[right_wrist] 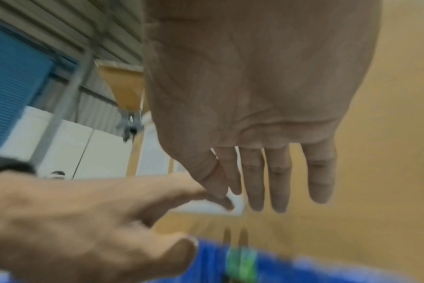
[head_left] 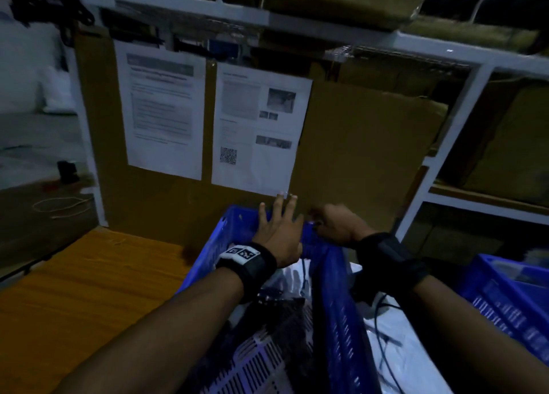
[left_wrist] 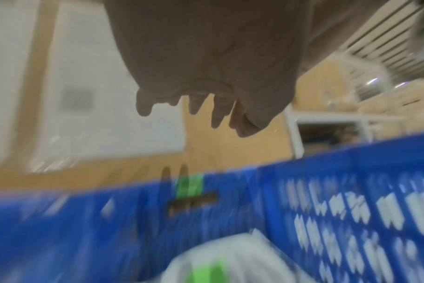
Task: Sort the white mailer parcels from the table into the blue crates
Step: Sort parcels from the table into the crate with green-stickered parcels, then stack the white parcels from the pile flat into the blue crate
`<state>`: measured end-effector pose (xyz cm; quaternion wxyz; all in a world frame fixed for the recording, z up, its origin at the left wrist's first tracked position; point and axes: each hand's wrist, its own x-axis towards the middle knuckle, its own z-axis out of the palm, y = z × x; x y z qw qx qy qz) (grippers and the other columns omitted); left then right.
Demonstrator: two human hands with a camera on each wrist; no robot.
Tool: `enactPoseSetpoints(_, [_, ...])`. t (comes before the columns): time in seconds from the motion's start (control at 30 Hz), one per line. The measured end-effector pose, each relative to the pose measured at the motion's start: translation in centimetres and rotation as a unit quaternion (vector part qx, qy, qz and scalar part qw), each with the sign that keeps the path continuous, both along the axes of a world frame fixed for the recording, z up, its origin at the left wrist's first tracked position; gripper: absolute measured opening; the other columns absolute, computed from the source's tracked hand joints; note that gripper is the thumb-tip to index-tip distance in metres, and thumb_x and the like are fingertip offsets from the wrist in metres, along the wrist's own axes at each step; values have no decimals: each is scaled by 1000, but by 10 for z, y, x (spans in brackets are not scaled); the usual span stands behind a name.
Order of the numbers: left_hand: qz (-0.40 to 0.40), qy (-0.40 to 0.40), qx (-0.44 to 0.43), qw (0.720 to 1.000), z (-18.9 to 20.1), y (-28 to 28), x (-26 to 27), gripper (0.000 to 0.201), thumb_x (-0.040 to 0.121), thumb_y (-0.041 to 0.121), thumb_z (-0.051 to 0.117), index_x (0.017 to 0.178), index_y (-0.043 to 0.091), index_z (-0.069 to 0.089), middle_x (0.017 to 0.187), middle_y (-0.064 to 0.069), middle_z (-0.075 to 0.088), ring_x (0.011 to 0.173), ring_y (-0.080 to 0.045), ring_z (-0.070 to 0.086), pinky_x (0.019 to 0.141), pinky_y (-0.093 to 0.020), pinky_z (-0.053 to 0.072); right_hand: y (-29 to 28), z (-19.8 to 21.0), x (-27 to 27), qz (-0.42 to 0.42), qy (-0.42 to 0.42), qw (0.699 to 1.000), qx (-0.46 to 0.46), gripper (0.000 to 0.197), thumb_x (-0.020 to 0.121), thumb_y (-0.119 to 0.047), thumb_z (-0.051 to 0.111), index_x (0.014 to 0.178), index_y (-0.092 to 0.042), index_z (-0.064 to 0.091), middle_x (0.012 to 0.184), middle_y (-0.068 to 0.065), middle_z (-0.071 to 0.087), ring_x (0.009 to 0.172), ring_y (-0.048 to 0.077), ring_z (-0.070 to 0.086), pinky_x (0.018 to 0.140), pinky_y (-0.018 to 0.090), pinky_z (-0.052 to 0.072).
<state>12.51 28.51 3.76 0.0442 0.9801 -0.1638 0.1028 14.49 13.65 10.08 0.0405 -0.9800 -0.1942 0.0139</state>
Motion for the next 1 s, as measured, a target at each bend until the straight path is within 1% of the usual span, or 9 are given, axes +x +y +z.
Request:
enactPoseSetpoints(0.13, [-37, -6, 10, 999, 22, -38, -21, 52, 96, 44, 49, 140, 16, 45, 166, -9, -3, 150, -37, -12, 114, -70, 1, -56, 24, -23, -31, -37, 999, 25, 40, 91, -20, 55, 130, -13, 58, 129, 14, 63, 117, 33, 59, 97, 40, 48])
enactPoseSetpoints(0.27, [-63, 15, 43, 997, 30, -89, -36, 55, 97, 50, 49, 140, 16, 44, 166, -8, -2, 151, -36, -11, 113, -72, 2, -118, 24, -49, -63, -30, 997, 15, 40, 94, -21, 54, 133, -11, 56, 132, 13, 61, 119, 31, 58, 98, 35, 46])
enactPoseSetpoints(0.47, [-71, 76, 98, 990, 48, -179, -52, 59, 99, 47, 48, 149, 18, 35, 166, -6, -8, 150, -37, -16, 112, -73, -1, -211, -4, -73, -86, 24, 996, -22, 29, 90, -28, 53, 113, -15, 65, 119, 14, 66, 108, 34, 62, 86, 36, 50])
enactPoseSetpoints(0.53, [-68, 87, 97, 989, 50, -211, -60, 59, 98, 47, 49, 149, 20, 36, 166, -6, -7, 150, -36, -16, 112, -73, 0, -240, -24, -79, -81, 43, 995, -37, 38, 79, -39, 49, 107, -17, 63, 114, 16, 66, 105, 36, 63, 85, 39, 52])
enactPoseSetpoints(0.6, [-64, 85, 100, 989, 45, -238, -66, 60, 98, 49, 49, 150, 21, 35, 166, -6, -5, 151, -36, -15, 112, -73, 0, -263, -49, -82, -85, 52, 994, -50, 48, 77, -44, 47, 116, -21, 62, 119, 13, 65, 111, 35, 61, 90, 42, 52])
enactPoseSetpoints(0.7, [-59, 87, 110, 988, 29, -268, -74, 61, 98, 50, 49, 150, 20, 34, 166, -8, -5, 150, -37, -14, 112, -74, 1, -286, -87, -89, -81, 61, 989, -110, 46, 91, -42, 49, 130, -19, 55, 135, 12, 56, 124, 33, 53, 98, 44, 47])
enactPoseSetpoints(0.83, [-36, 97, 114, 988, -11, -285, -86, 62, 97, 51, 50, 149, 20, 35, 166, -9, -4, 151, -36, -12, 112, -74, 1, -298, -139, -104, -66, 82, 983, -151, 54, 94, -50, 46, 137, -17, 45, 146, 13, 42, 139, 34, 32, 107, 57, 29])
enactPoseSetpoints(0.9, [-32, 106, 130, 985, -34, -286, -91, 65, 97, 50, 50, 151, 21, 32, 166, -9, -5, 151, -36, -13, 112, -73, 0, -298, -158, -116, -62, 87, 984, -145, 69, 93, -53, 47, 149, -16, 31, 156, 10, 28, 147, 33, 14, 112, 60, 16])
enactPoseSetpoints(1.0, [-24, 107, 141, 984, -69, -281, -98, 67, 97, 49, 49, 154, 21, 27, 166, -8, -8, 151, -35, -13, 112, -72, 0, -294, -180, -136, -49, 95, 986, -129, 98, 87, -61, 53, 156, -14, 3, 163, 8, 8, 151, 31, -1, 116, 62, 5])
